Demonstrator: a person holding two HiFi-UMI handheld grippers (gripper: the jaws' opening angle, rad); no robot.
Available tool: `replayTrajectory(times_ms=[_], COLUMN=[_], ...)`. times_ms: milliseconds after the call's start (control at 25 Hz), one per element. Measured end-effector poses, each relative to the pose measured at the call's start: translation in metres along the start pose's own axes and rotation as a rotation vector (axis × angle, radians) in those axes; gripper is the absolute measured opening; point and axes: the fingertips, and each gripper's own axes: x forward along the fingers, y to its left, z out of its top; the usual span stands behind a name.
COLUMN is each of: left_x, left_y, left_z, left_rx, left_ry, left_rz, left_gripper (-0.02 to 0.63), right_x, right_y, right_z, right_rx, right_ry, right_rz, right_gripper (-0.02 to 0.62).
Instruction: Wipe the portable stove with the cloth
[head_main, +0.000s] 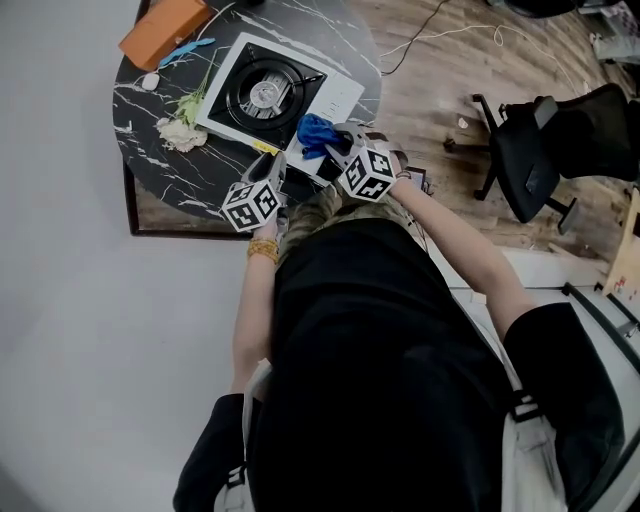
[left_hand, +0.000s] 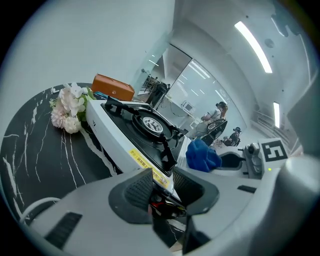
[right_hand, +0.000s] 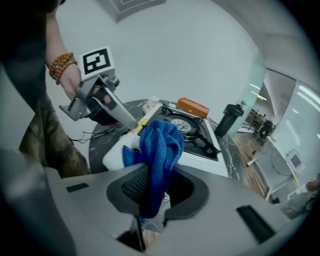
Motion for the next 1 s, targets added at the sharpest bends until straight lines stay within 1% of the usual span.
replayTrajectory(times_ms=[40,80,160,200,240,280,320,360,440,520,600,680,720,760,800,880,920,1000], left_x=[-0.001,-0.001,-0.003,-0.006,-0.010,-0.018,-0.028,-0.039,-0.064,-0.083,-0.094,-0.101,-0.103,-0.104,-0.103,-0.100,-0.098,-0.095], left_y=[0.000,0.000,0.001,0.003,0.006,0.008,0.010,0.010,0.006,-0.002,-0.012,-0.020,-0.024,-0.026,-0.028,-0.029,-0.028,-0.027], left_z=[0.000,-0.001,0.000,0.004,0.010,0.021,0.035,0.051,0.088,0.119,0.141,0.156,0.160,0.162,0.161,0.155,0.152,0.146], left_rx=[-0.001,-0.005,-0.012,-0.006,0.011,0.040,0.078,0.121,0.204,0.282,0.368,0.458,0.496,0.522,0.537,0.541,0.538,0.530], left_ry=[0.000,-0.001,-0.007,-0.021,-0.047,-0.085,-0.133,-0.190,-0.316,-0.427,-0.505,-0.557,-0.575,-0.587,-0.594,-0.591,-0.585,-0.570], left_rz=[0.001,-0.003,-0.008,-0.004,0.004,0.014,0.026,0.037,0.055,0.076,0.116,0.170,0.196,0.217,0.232,0.250,0.258,0.272], left_gripper=[0.126,0.126,0.126,0.126,0.126,0.126,0.127,0.126,0.126,0.126,0.125,0.100,0.087,0.066,0.041,0.018,0.012,0.011], right_x=[0.000,-0.003,-0.014,-0.021,-0.027,-0.034,-0.041,-0.048,-0.059,-0.066,-0.070,-0.069,-0.067,-0.065,-0.062,-0.055,-0.052,-0.047], right_y=[0.020,0.044,0.089,0.100,0.102,0.094,0.079,0.060,0.022,-0.011,-0.037,-0.054,-0.058,-0.059,-0.059,-0.055,-0.053,-0.047], right_z=[0.007,0.013,0.026,0.033,0.042,0.056,0.073,0.092,0.128,0.161,0.189,0.204,0.208,0.208,0.207,0.198,0.192,0.180], right_rx=[-0.002,0.002,0.028,0.060,0.110,0.171,0.224,0.253,0.252,0.221,0.166,0.098,0.080,0.084,0.111,0.194,0.219,0.215], right_ry=[-0.013,-0.030,-0.078,-0.120,-0.182,-0.264,-0.355,-0.439,-0.560,-0.641,-0.672,-0.648,-0.633,-0.620,-0.610,-0.582,-0.565,-0.535], right_rz=[0.081,0.206,0.518,0.623,0.671,0.673,0.638,0.577,0.418,0.253,0.063,-0.147,-0.226,-0.271,-0.286,-0.265,-0.250,-0.236], right_gripper=[0.063,0.063,0.069,0.071,0.072,0.074,0.075,0.075,0.080,0.083,0.083,0.083,0.083,0.083,0.083,0.080,0.080,0.077])
